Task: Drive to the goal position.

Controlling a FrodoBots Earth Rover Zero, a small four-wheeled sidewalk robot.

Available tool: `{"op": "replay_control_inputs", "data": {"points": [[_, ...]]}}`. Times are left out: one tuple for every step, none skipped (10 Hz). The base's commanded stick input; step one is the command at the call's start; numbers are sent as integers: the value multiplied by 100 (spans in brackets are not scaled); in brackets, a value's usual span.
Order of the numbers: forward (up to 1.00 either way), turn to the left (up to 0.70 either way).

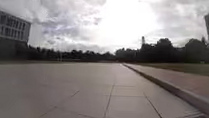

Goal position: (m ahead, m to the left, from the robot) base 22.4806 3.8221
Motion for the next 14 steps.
{"op": "replay_control_inputs", "data": {"points": [[100, 0], [100, 0], [100, 0], [100, 0], [100, 0], [100, 0], [100, 0], [100, 0], [100, 0], [100, 0], [100, 0], [100, 0], [100, 0], [100, 0]]}}
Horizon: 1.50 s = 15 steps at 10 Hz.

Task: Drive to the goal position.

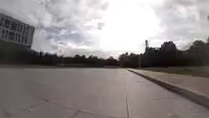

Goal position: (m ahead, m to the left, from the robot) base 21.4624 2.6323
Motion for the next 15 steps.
{"op": "replay_control_inputs", "data": {"points": [[100, 0], [100, 0], [100, 0], [100, 0], [100, 0], [100, 0], [100, 0], [100, 0], [100, 0], [100, 0], [100, 0], [100, 0], [100, 0], [100, 0], [100, 0]]}}
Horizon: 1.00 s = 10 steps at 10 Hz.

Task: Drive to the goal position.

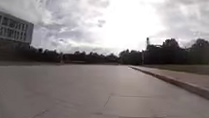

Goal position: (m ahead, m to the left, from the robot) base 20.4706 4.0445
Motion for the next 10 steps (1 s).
{"op": "replay_control_inputs", "data": {"points": [[100, 0], [100, 0], [100, 0], [100, -1], [100, -40], [100, -40], [100, -10], [100, 0], [100, 0], [100, 0]]}}
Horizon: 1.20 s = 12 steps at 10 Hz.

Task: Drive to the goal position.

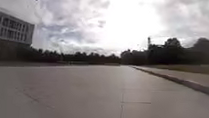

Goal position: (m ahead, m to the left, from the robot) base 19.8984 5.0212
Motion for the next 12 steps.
{"op": "replay_control_inputs", "data": {"points": [[100, 0], [100, 0], [100, 0], [100, 0], [100, 0], [100, 0], [100, 0], [100, 0], [100, 0], [100, 0], [100, 0], [100, 0]]}}
